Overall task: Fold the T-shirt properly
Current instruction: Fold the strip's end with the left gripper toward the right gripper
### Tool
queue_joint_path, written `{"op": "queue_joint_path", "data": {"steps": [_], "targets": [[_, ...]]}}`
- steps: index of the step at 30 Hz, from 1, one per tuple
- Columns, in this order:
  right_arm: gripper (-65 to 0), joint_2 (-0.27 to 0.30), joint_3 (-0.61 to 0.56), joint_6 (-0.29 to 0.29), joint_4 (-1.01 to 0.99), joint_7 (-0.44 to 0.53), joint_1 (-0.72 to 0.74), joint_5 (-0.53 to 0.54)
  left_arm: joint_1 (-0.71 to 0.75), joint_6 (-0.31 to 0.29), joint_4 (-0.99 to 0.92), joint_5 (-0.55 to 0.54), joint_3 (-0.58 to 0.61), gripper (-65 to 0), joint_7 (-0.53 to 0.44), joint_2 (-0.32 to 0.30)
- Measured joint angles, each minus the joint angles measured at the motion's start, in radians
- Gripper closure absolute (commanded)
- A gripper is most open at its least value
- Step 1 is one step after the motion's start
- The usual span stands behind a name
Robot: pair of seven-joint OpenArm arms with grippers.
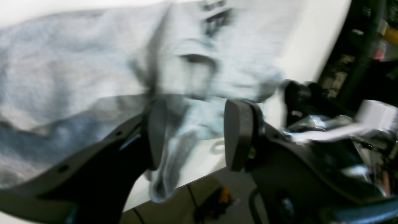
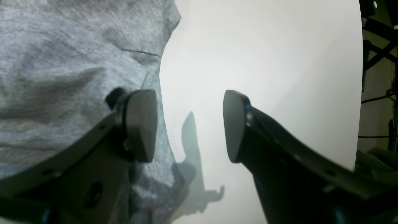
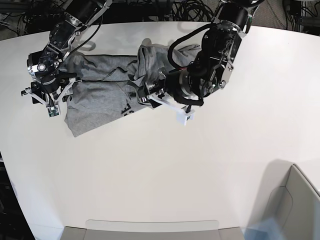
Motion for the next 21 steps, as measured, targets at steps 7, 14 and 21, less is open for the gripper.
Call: {"op": "queue_joint_path", "data": {"steps": [7, 14, 21], "targets": [[-33.5, 0.004, 0.0, 0.0, 0.0, 0.0, 0.0, 0.004, 0.066, 0.001, 0.012, 0.005, -0.005, -24.0, -0.001, -0.085], [-33.5, 0.016, 0.002, 0.0, 0.0, 0.0, 0.0, 0.0, 0.043, 0.001, -0.129, 0.007, 0.006, -16.6, -0.013, -0.065], [-33.5, 0.016, 0.002, 0.0, 0.0, 0.0, 0.002, 0.0, -0.121, 0.001, -0.274, 0.006, 0.121, -16.6, -0.018, 0.029]]}}
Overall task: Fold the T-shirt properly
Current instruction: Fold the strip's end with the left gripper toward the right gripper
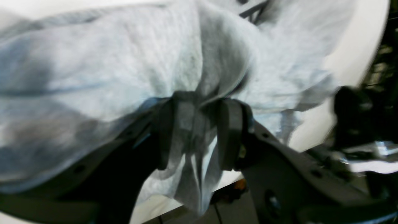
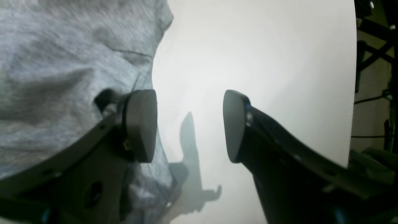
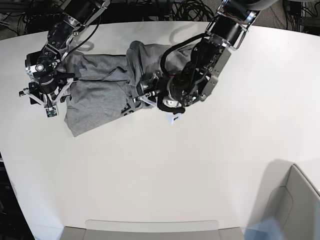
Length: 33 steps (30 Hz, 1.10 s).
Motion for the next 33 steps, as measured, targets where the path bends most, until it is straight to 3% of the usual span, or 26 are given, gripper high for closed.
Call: {"op": "queue_joint_path", "data": {"steps": [5, 9, 13, 16, 18, 22, 24, 30, 33], "targets": [[-33.5, 0.0, 0.0, 0.0, 0.0, -0.001, -0.002, -0.001, -0.064, -0.001, -0.066, -0.01, 0.055, -16.5, 0.01, 0.069], [-33.5, 0.0, 0.0, 0.0, 0.002, -0.002, 0.013, 0.0, -0.046, 0.007, 0.124, -0.005, 0.038, -16.5, 0.019, 0.039], [-33.5, -0.008, -0.002, 0.0, 0.008, -0.004, 0.072, 0.0, 0.028, -0.018, 0.373, -0.075, -0.109, -16.5, 0.045, 0.015], [-33.5, -0.048, -0.013, 0.0, 0.036, -0.029, 0.081, 0.002, 0.117, -0.007, 0.377, -0.052, -0.212, -16.5, 0.066, -0.056], [-33.5, -0.047, -0.075, 0.0, 0.054, -0.191, 0.079, 0.016, 0.155, -0.001, 0.374, -0.044, -0.244, -16.5, 0.075, -0.084], [-33.5, -0.027, -0.148, 0.0, 0.126, -0.605, 0.118, 0.031, 0.179, -0.005, 0.378, -0.054, -0.239, -16.5, 0.08, -0.104], [-33.5, -0.001, -0.18, 0.0, 0.135, -0.713, 0.124, 0.145, 0.179, -0.005, 0.378, -0.053, -0.237, -16.5, 0.077, -0.114], [-33.5, 0.205, -0.167, 0.0, 0.087, -0.717, 0.101, 0.639, 0.199, -0.005, 0.378, -0.053, -0.235, -16.5, 0.08, -0.111], [-33.5, 0.235, -0.081, 0.0, 0.019, -0.718, 0.098, 0.835, 0.195, -0.005, 0.364, -0.053, -0.235, -16.5, 0.079, -0.111]]}}
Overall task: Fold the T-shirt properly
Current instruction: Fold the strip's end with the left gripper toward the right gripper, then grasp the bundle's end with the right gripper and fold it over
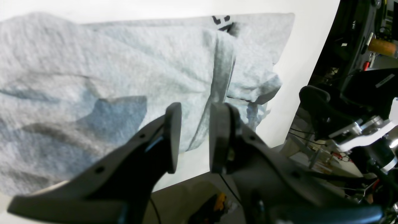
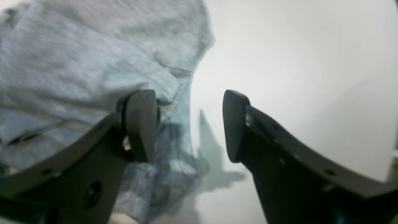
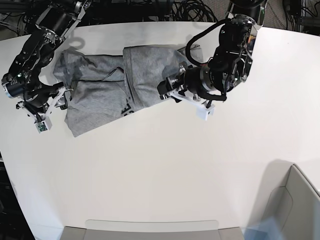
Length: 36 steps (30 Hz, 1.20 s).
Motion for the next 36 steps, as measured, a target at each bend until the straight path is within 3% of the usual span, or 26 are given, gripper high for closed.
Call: {"op": "queue_joint_path", "data": {"steps": [4, 7, 11, 16, 19, 23, 25, 28, 31, 36], "targets": [[-33.5, 0.085, 0.043, -0.002, -0.195, 0.002, 0.005, 0.139, 0.003, 0.0, -0.008, 0.0, 0.001, -16.5, 0.001, -0.002], [-33.4, 0.098, 0.039, -0.001, -0.37, -0.005, -0.005, 0.167, 0.018, 0.0, -0.008, 0.0, 0.001, -16.5, 0.001, -0.001], [-33.4, 0.119, 0.036, 0.0, -0.447, 0.02, 0.0, 0.2, 0.02, 0.0, -0.008, 0.0, 0.001, -16.5, 0.001, 0.0], [-33.4, 0.121, 0.027, 0.0, -0.498, 0.05, 0.006, 0.228, 0.019, 0.0, -0.024, 0.0, 0.001, -16.5, 0.0, 0.0], [-33.4, 0.122, -0.059, 0.0, -0.533, 0.079, 0.026, 0.242, 0.022, 0.0, -0.044, 0.0, 0.001, -16.5, -0.002, 0.0], [-33.4, 0.049, -0.114, 0.0, -0.536, 0.103, 0.026, 0.293, 0.02, 0.0, -0.043, 0.0, 0.001, -16.4, -0.003, 0.0], [-33.2, 0.039, -0.114, 0.0, -0.536, 0.113, 0.021, 0.296, 0.02, 0.0, -0.043, 0.0, 0.001, -16.4, -0.003, 0.0], [-22.8, 0.043, -0.153, 0.0, -0.536, 0.118, 0.019, 0.288, 0.021, 0.0, -0.043, 0.0, 0.001, -16.4, 0.0, 0.0], [0.0, 0.039, -0.191, 0.0, -0.538, 0.117, 0.013, 0.288, 0.04, 0.0, -0.042, 0.0, 0.001, -16.4, -0.002, 0.0], [0.0, 0.028, -0.198, -0.001, -0.546, 0.071, 0.056, 0.237, 0.069, 0.0, -0.039, 0.0, -0.003, -16.4, -0.003, 0.0]]}}
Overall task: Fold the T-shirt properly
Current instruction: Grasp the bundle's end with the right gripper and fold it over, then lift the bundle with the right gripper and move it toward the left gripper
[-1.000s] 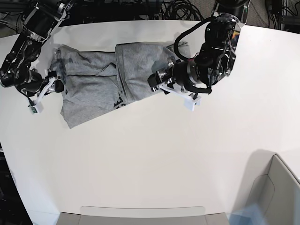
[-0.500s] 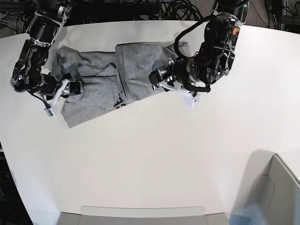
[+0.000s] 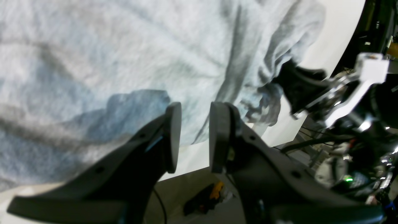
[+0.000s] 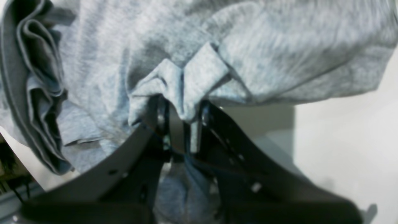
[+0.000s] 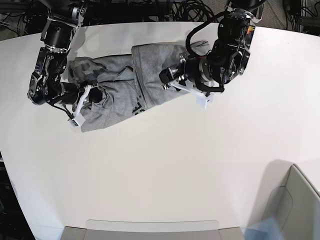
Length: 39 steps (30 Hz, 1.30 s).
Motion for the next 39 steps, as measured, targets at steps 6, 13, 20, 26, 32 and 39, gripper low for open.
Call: {"op": "queue_joint_path", "data": {"steps": [6, 13, 20, 26, 32, 39], "targets": [[0.0, -0.005, 0.027, 0.0, -0.017, -0.005, 0.055, -0.053, 0.016, 0.0, 0.039, 0.0, -0.003, -16.4, -0.004, 0.0], [0.0, 0.042, 0.093, 0.001, -0.059, 0.169, 0.122, -0.159, 0.051, 0.0, 0.063, 0.0, -0.035, -16.4, -0.002, -0.003], [0.0, 0.123, 0.09, -0.008, -0.153, 0.391, 0.189, -0.159, 0.074, 0.0, 0.064, 0.0, -0.035, -16.4, -0.005, -0.016], [0.0, 0.126, -0.097, -0.03, 0.165, 0.396, 0.088, -0.151, 0.148, 0.0, 0.063, 0.0, -0.163, -16.4, 0.0, -0.039], [0.0, 0.115, -0.325, -0.25, 0.475, 0.388, -0.066, -0.211, 0.146, 0.0, 0.06, -0.001, -0.188, -16.4, 0.003, -0.075], [0.0, 0.047, -0.566, -0.299, 0.68, 0.391, -0.185, -0.472, 0.145, 0.0, 0.048, 0.0, -0.188, -16.4, 0.003, -0.078]]}}
